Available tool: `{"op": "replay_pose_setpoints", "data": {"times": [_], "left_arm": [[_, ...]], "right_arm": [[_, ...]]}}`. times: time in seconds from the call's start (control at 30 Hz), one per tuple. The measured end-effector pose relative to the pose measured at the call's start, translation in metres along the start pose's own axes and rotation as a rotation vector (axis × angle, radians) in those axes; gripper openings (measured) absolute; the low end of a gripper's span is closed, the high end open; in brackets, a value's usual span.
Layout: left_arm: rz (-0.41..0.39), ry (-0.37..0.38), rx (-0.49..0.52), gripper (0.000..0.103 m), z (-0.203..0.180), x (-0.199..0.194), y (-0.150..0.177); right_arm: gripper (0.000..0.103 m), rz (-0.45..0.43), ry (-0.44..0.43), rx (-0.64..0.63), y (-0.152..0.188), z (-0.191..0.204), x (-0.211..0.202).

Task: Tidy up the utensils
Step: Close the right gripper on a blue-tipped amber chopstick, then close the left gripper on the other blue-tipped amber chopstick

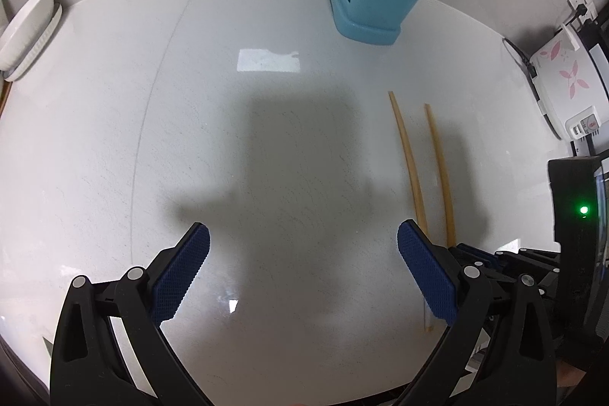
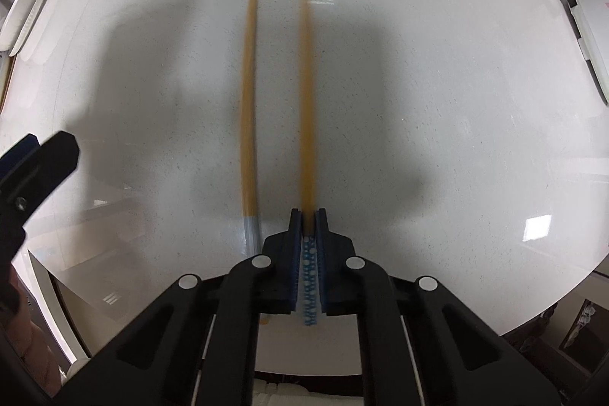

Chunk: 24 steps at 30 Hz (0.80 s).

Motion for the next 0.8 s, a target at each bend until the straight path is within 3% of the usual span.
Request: {"op": "replay_pose_setpoints", "data": {"times": [0.2, 0.5, 0.67, 0.8], "left_arm": [[0.041, -0.002, 0.015, 0.097, -0.031, 0.010, 0.006], [0.116, -0.061, 0.039, 0.095, -0.076, 0.031, 0.022], [0.157, -0.103, 0.049, 0.085, -0.091, 0.036, 0.028], [0.188, -0.128, 0.048, 0.068, -0.097, 0.037, 0.031]], "right_arm": [[0.007, -0.042, 0.008, 0.018, -0.001, -0.020, -0.014], [0.007, -0.076, 0.015, 0.043, 0.003, -0.059, -0.030], [0.007, -0.087, -0.009, 0.034, 0.002, -0.070, -0.033], [0.007, -0.102, -0.024, 0.023, -0.002, -0.075, -0.036]]}}
Point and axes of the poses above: each gripper's, at about its wrist camera, not at the fingertips, and x roughly the way its jaws point, z to its left, y to its underside, the point moved 5 cm from there along x, roughly the way its jaws point, and after that the axes turned 7 degrees about -y, right-handed, at the moved point
